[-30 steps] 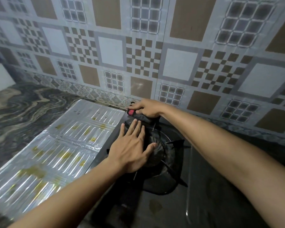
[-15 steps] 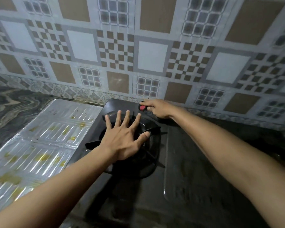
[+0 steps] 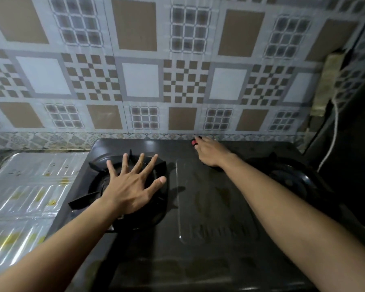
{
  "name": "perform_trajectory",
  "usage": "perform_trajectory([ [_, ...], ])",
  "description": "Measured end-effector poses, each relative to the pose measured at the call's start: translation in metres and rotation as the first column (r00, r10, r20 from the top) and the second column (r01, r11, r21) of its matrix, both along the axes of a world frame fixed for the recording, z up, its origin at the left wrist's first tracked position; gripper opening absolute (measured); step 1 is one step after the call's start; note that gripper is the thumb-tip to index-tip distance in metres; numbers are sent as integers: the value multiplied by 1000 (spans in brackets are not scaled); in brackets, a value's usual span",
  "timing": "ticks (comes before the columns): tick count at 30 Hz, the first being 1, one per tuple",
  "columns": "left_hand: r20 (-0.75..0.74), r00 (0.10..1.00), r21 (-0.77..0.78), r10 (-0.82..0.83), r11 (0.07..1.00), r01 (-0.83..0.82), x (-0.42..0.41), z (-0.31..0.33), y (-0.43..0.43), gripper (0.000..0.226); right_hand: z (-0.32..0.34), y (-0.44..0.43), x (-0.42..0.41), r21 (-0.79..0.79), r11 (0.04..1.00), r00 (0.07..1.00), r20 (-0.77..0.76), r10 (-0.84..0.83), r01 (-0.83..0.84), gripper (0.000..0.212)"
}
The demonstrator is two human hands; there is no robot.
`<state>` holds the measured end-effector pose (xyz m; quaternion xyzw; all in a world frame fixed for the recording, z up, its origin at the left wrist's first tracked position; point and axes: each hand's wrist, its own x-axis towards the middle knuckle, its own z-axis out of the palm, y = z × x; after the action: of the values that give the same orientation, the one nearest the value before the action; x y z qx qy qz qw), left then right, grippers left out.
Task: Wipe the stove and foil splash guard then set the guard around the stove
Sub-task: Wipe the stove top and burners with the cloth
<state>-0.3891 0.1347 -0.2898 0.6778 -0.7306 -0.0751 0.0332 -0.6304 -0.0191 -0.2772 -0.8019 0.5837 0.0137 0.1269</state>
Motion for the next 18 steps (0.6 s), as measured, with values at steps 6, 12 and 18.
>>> perform_trajectory([
  [6, 15, 998, -8, -56, 998, 56, 1, 0, 0, 79, 1, 13, -34, -56, 971, 973, 25, -231, 232, 53],
  [12, -23, 995, 81, -93, 992, 94, 1, 5, 11, 80, -6, 42, -35, -66, 942, 945, 20, -327, 328, 57],
  [18, -61, 993, 84, -98, 991, 103, 1, 1, 17, 74, -8, 76, -5, -122, 953, 961, 50, -274, 278, 48],
])
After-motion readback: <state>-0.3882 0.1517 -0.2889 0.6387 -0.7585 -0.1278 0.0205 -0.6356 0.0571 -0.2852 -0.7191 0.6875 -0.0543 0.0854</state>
